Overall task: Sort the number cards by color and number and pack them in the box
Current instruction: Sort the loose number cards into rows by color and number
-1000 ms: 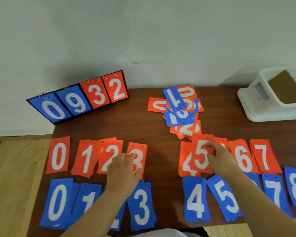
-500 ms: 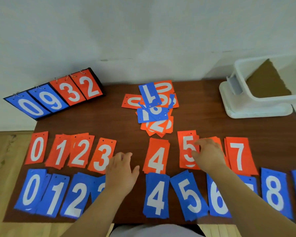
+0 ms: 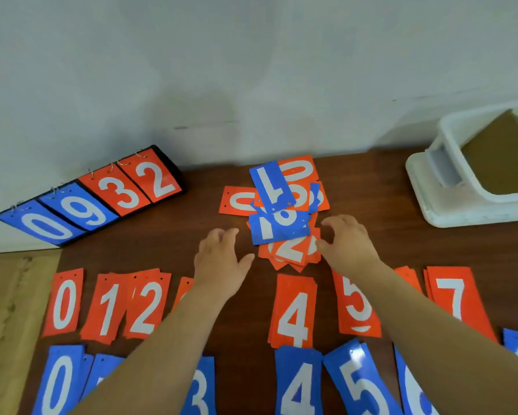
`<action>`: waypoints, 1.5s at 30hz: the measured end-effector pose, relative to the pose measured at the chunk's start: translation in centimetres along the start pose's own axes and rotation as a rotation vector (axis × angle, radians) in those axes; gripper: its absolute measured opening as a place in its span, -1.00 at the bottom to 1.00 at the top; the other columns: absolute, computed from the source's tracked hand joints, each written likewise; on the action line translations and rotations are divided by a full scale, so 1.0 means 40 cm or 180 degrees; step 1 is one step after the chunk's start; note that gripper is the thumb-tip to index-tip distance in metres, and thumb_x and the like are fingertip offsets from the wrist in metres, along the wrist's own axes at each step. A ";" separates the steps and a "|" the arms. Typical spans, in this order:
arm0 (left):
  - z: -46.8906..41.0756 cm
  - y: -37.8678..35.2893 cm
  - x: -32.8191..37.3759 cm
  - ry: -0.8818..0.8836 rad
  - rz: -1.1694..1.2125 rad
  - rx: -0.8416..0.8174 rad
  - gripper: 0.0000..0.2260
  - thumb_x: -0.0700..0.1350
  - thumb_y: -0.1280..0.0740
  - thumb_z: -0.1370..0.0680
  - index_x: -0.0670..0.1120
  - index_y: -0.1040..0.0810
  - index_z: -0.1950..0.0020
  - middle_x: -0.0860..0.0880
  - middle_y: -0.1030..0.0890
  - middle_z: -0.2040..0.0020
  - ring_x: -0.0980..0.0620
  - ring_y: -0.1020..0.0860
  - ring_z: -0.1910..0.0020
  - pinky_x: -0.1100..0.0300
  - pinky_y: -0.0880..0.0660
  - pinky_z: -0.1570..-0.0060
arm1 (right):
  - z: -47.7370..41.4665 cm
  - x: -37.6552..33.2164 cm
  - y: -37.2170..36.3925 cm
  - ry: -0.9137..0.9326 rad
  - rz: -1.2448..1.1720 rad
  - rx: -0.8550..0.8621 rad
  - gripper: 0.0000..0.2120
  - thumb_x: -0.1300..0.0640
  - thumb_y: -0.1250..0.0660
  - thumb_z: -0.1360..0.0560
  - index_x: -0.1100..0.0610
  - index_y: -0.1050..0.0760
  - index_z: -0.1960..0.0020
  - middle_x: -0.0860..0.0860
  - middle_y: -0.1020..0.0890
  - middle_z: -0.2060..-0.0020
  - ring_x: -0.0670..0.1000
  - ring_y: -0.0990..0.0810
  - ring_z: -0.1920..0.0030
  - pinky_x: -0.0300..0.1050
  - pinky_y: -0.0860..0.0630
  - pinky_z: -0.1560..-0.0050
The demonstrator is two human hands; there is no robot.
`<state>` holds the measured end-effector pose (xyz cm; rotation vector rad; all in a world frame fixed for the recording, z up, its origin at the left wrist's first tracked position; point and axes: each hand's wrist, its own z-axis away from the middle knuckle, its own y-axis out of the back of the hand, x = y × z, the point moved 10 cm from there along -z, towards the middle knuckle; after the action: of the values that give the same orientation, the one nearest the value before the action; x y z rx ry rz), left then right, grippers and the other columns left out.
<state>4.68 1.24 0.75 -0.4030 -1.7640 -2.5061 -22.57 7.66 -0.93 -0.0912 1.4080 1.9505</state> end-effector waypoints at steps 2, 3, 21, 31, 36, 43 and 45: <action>-0.088 0.004 0.006 -0.0092 -0.0063 -0.0054 -0.37 0.21 -0.38 -0.55 0.09 -0.26 -0.55 -0.05 -0.28 -0.52 -0.13 -0.30 -0.48 -0.08 -0.40 -0.36 | -0.059 -0.024 0.012 -0.0030 0.0052 -0.0003 -0.52 -0.05 -0.39 -0.54 0.00 -0.45 -0.42 0.06 -0.41 -0.43 0.16 -0.41 -0.38 0.11 -0.51 -0.28; -0.133 0.005 0.008 -0.0144 -0.0100 -0.0084 -0.35 0.20 -0.40 -0.54 0.09 -0.25 -0.56 -0.04 -0.27 -0.54 -0.14 -0.29 -0.49 -0.10 -0.39 -0.37 | -0.089 -0.036 0.015 -0.0047 0.0057 -0.0003 -0.51 -0.05 -0.39 -0.53 0.01 -0.44 -0.43 0.07 -0.41 -0.42 0.17 -0.41 -0.38 0.12 -0.51 -0.28; -0.421 -0.032 0.040 -0.0788 -0.0314 -0.0629 -0.28 0.21 -0.59 -0.33 0.16 -0.34 -0.39 0.04 -0.39 -0.26 -0.07 -0.42 -0.25 -0.03 -0.44 -0.22 | -0.325 -0.187 -0.113 -0.0318 -0.0460 0.0053 -0.44 0.08 -0.58 -0.43 0.01 -0.42 -0.34 0.05 -0.44 -0.26 0.10 -0.54 -0.14 -0.07 -0.58 -0.01; -0.155 0.077 -0.122 0.0431 0.1252 0.0222 -0.61 -0.16 -0.38 -0.60 0.11 -0.48 -0.40 0.02 -0.53 -0.39 -0.04 -0.50 -0.34 0.02 -0.50 -0.30 | -0.084 -0.037 -0.023 -0.0465 -0.1431 0.0188 -0.56 0.23 -0.32 -0.59 -0.08 -0.41 -0.40 -0.04 -0.56 -0.18 -0.12 -0.58 0.24 -0.37 -0.39 0.46; 0.091 0.090 -0.181 0.1274 0.2171 0.0480 -0.70 -0.13 -0.29 -0.66 0.16 -0.55 -0.34 0.01 -0.56 -0.31 -0.09 -0.67 0.01 0.05 -0.67 0.18 | 0.087 -0.030 0.020 -0.0112 -0.1739 0.0170 -0.55 0.21 -0.35 -0.58 -0.11 -0.42 -0.40 -0.07 -0.59 -0.18 -0.12 -0.63 0.19 -0.35 -0.48 0.36; 0.356 0.068 -0.175 0.1133 0.2453 0.0641 -0.65 -0.17 -0.28 -0.66 0.19 -0.55 -0.37 -0.04 -0.61 -0.29 -0.13 -0.64 -0.17 -0.07 -0.65 -0.06 | 0.284 -0.055 0.070 0.0319 -0.1885 0.0314 -0.71 0.10 -0.42 -0.58 -0.12 -0.42 -0.21 -0.22 -0.57 -0.02 -0.18 -0.59 0.01 -0.36 -0.45 0.30; 0.422 0.075 -0.194 0.1200 0.2493 0.0749 -0.66 -0.21 -0.28 -0.66 0.12 -0.56 -0.37 0.19 -0.58 -0.19 0.32 -0.63 0.06 0.42 -0.58 0.18 | 0.320 -0.070 0.074 0.0334 -0.1984 0.0365 -0.74 0.09 -0.43 -0.57 -0.11 -0.40 -0.15 -0.19 -0.58 0.04 -0.16 -0.61 0.06 -0.32 -0.48 0.33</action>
<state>15.80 15.06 6.97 -0.4524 -1.3656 -1.6802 -17.88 16.72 7.84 -0.5205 1.3474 1.3633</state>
